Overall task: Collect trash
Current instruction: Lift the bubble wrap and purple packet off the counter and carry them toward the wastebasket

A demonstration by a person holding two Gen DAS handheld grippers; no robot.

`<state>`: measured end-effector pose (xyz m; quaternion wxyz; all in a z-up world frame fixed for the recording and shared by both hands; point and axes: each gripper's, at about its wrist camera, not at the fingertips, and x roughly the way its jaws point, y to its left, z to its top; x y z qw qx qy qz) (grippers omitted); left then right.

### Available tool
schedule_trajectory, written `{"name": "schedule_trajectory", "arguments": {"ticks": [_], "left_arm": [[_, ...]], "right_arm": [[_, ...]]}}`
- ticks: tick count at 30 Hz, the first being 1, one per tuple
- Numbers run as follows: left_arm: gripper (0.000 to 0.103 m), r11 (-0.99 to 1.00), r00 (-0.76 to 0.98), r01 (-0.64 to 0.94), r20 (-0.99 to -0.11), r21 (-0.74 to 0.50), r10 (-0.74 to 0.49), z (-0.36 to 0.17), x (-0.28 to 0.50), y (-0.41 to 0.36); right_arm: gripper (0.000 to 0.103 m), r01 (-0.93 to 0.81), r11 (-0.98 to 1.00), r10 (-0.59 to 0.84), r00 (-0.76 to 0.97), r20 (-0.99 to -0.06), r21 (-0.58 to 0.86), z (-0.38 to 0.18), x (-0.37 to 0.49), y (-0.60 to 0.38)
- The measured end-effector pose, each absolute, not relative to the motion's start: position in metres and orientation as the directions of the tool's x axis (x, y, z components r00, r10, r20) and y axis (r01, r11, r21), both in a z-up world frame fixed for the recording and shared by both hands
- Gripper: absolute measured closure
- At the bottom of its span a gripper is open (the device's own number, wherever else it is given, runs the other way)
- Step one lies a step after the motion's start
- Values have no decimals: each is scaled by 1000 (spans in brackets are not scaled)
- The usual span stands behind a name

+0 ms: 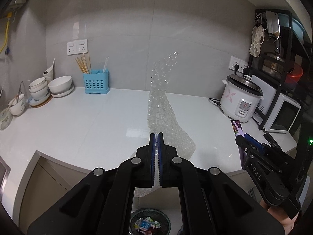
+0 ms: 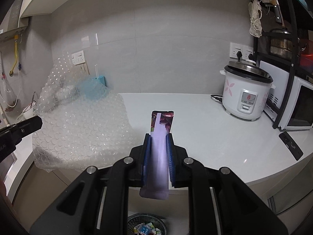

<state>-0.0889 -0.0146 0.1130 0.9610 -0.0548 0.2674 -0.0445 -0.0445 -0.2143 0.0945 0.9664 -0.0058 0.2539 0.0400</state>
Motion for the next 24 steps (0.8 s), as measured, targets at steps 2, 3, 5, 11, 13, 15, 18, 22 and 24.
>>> {"name": "schedule_trajectory", "arguments": {"ticks": [2, 3, 5, 11, 13, 15, 18, 22, 24], "left_arm": [[101, 990, 854, 65, -505, -127, -121, 111, -101, -14], [101, 989, 856, 68, -502, -128, -123, 111, -108, -13], [101, 989, 860, 72, -494, -132, -129, 110, -121, -10], [101, 986, 864, 90, -481, -143, -149, 102, -160, -8], [101, 985, 866, 93, -476, -149, -154, 100, -172, -8], [101, 983, 867, 97, -472, -154, -160, 98, -183, -7], [101, 983, 872, 96, -463, -155, -158, 97, -199, -6], [101, 983, 873, 101, -460, -154, -162, 94, -216, -6], [101, 983, 873, 105, -459, -153, -165, 89, -223, -7]], "right_arm": [[88, -95, 995, 87, 868, -488, 9, 90, -55, -210], [88, -99, 995, 90, 869, -487, 9, 88, -59, -209], [88, -112, 994, 100, 867, -488, 5, 83, -67, -206], [88, -147, 989, 134, 861, -491, 13, 67, -91, -197], [88, -156, 988, 144, 857, -495, 19, 62, -97, -195], [88, -163, 986, 152, 852, -501, 22, 56, -103, -194], [87, -172, 985, 163, 847, -506, 30, 50, -113, -193], [88, -181, 983, 177, 845, -505, 42, 46, -128, -193], [88, -185, 982, 181, 846, -501, 41, 44, -136, -192]]}}
